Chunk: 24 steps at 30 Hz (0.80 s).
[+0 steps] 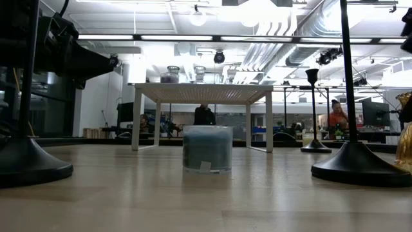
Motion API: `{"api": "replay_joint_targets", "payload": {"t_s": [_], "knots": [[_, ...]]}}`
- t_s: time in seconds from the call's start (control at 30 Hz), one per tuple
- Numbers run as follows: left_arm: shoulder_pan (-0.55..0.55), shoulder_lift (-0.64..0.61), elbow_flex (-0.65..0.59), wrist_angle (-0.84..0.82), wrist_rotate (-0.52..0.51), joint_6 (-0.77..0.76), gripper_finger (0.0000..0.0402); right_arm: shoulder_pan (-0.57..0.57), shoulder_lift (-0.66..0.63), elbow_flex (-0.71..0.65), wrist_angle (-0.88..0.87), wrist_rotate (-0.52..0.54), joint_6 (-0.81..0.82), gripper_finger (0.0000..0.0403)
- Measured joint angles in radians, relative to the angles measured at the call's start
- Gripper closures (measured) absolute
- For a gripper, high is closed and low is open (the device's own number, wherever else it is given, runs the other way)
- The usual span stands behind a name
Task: Pick & Place candle stick holders
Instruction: Put the orange glass candle holder on the shelf aligned with the other glass candle holders
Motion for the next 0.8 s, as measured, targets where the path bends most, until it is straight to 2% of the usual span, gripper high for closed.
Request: {"api": "replay_joint_targets", "payload": {"t_s": [0.23,0.37,0.63,0.8], "knots": [[0.0,0.0,0.0,0.0,0.0,0.0,0.0268,-0.006,-0.104,0.0,-0.055,0.073,-0.02,0.028],[0.0,0.0,0.0,0.0,0.0,0.0,0.0268,-0.047,-0.193,0.0,-0.06,0.116,-0.115,0.028],[0.0,0.0,0.0,0.0,0.0,0.0,0.0268,-0.181,-0.403,0.001,-0.004,0.209,-0.393,0.028],[0.0,0.0,0.0,0.0,0.0,0.0,0.0268,-0.284,-0.521,0.001,0.136,0.256,-0.718,0.028]]}}
